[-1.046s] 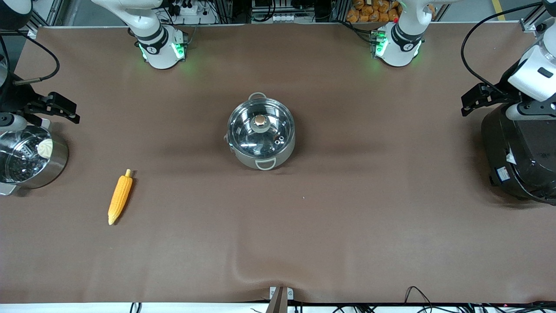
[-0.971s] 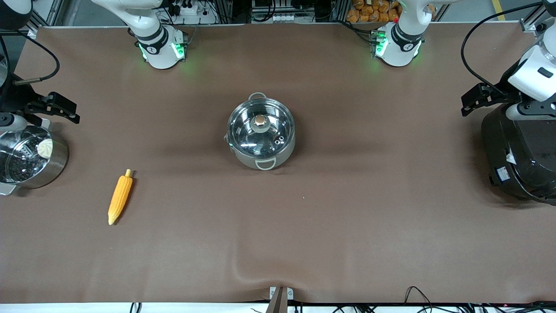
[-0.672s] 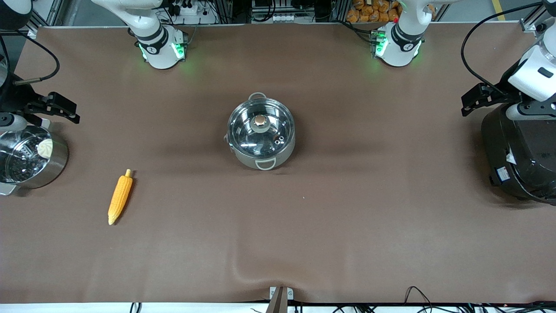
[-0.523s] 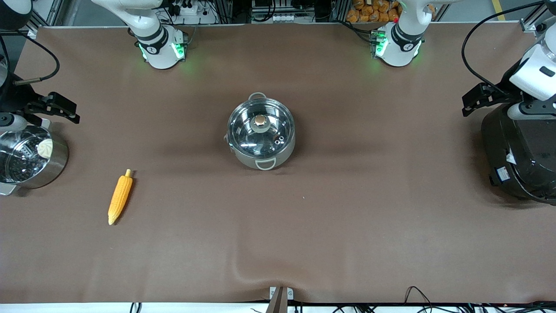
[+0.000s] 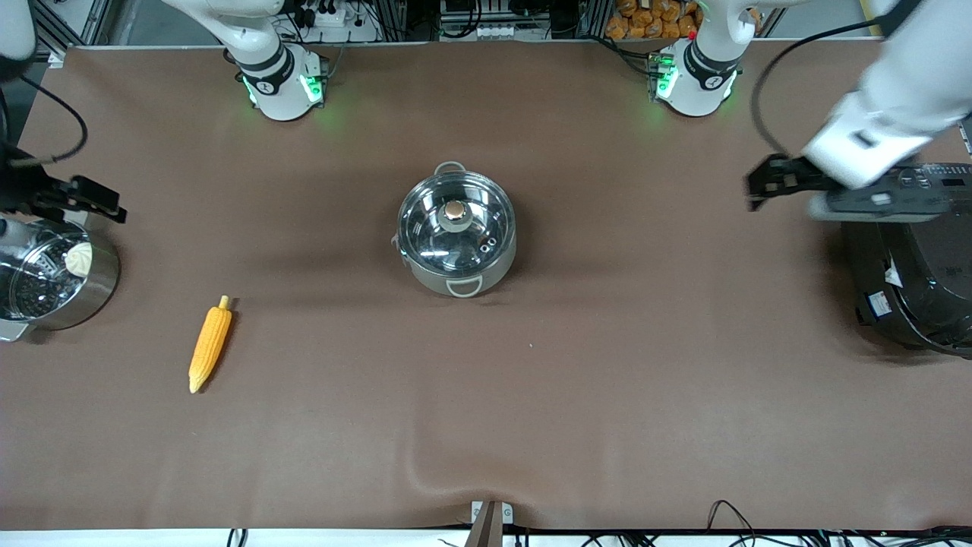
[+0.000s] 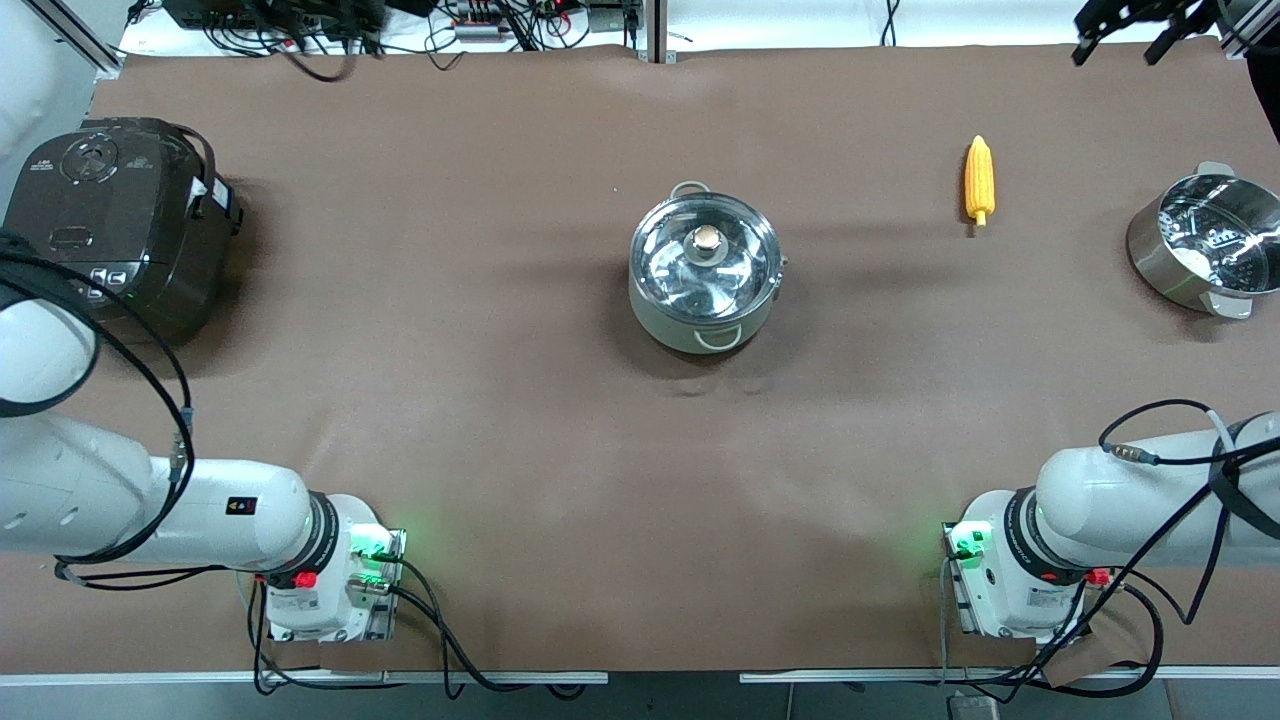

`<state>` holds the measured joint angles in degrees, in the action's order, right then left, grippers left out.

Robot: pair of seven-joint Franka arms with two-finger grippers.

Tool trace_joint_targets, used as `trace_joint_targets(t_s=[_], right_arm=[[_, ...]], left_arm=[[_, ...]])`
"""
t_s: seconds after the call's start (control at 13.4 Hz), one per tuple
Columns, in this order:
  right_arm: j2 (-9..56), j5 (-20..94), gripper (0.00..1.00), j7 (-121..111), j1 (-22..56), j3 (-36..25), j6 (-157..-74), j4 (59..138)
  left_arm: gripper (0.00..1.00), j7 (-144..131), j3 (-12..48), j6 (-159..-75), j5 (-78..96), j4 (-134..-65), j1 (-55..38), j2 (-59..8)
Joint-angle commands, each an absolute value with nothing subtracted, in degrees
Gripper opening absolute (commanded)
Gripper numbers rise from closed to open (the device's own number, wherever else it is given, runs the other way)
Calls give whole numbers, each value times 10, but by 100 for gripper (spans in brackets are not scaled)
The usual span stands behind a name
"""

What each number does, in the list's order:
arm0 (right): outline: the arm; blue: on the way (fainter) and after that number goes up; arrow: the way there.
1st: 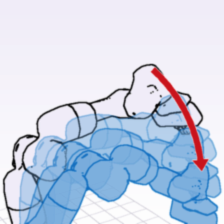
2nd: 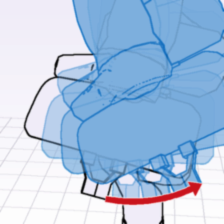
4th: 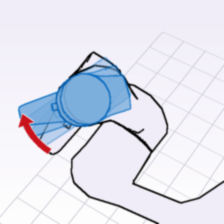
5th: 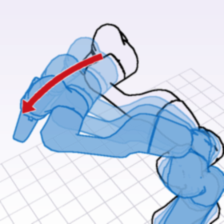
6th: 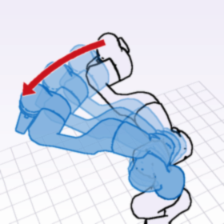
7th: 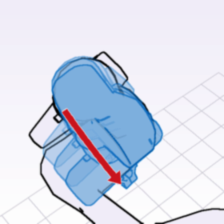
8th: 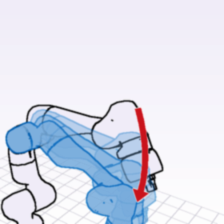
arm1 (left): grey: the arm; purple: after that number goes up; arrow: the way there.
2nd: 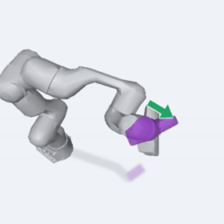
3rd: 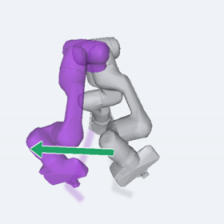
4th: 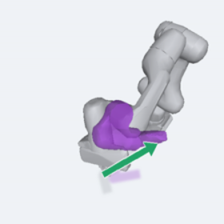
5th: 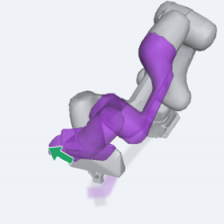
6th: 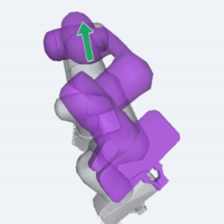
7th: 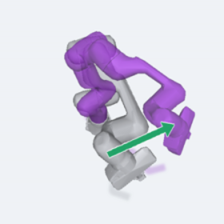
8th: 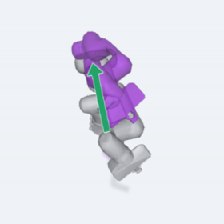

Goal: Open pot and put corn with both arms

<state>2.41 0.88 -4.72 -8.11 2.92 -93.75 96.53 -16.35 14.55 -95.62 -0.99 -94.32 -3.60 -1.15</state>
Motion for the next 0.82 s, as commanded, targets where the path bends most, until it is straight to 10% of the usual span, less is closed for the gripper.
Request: trace_joint_targets(t_s=[0.0,0.75], right_arm=[[77,10,100,-47,-104,35,-962,967],[277,1,100,-42,-105,35,-1237,1013]], left_arm=[[100,-317,179,-958,-23,-887,-87,-81],[100,-677,172,-1097,-25,-793,-313,-271]])
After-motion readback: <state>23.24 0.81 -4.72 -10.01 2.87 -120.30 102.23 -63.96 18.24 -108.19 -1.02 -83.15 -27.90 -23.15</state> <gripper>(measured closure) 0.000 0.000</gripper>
